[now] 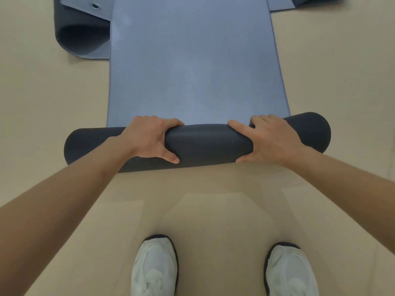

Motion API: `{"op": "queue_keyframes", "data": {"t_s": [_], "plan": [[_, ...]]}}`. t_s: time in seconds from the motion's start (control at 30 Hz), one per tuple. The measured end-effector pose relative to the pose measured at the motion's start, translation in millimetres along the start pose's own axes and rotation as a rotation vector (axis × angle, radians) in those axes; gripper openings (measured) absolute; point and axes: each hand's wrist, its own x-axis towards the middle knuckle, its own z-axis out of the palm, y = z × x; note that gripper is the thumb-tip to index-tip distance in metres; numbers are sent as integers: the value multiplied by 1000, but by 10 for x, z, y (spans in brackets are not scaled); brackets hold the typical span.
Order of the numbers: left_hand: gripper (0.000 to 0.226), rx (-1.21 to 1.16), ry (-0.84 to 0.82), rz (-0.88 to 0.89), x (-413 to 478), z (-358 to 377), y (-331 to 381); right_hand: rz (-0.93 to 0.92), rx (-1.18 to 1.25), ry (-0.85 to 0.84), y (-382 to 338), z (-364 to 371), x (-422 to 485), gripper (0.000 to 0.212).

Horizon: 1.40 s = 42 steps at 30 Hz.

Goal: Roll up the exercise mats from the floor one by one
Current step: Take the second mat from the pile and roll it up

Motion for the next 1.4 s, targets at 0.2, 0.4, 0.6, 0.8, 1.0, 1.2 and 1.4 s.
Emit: {"op": "queue_keyframes", "data": {"t_s": [0.2,0.4,0.6,0.8,1.0,1.2,1.4], "plan": [[85,-56,-165,33,-499,211,221,1,146,-195,-325,-138,-545,95],[88,-214,-361,33,-831,548,347,-18,247,-466,-563,-125,-905,97],[104,-155,-175,56,-971,715,317,-16,291,-460,-498,13,-851,100],[70,-41,384,109,-1294,1055,842,22,432,-548,-301,145,-627,97],[92,186,358,23,-1314,1445,1008,61,468,-685,-122,297,-385,102],[101,178,311,26,-884,1175,798,191,322,-301,-190,203,-448,85],[103,55,154,2,-446,692,586,151,220,215,-834,250,-813,74]]}}
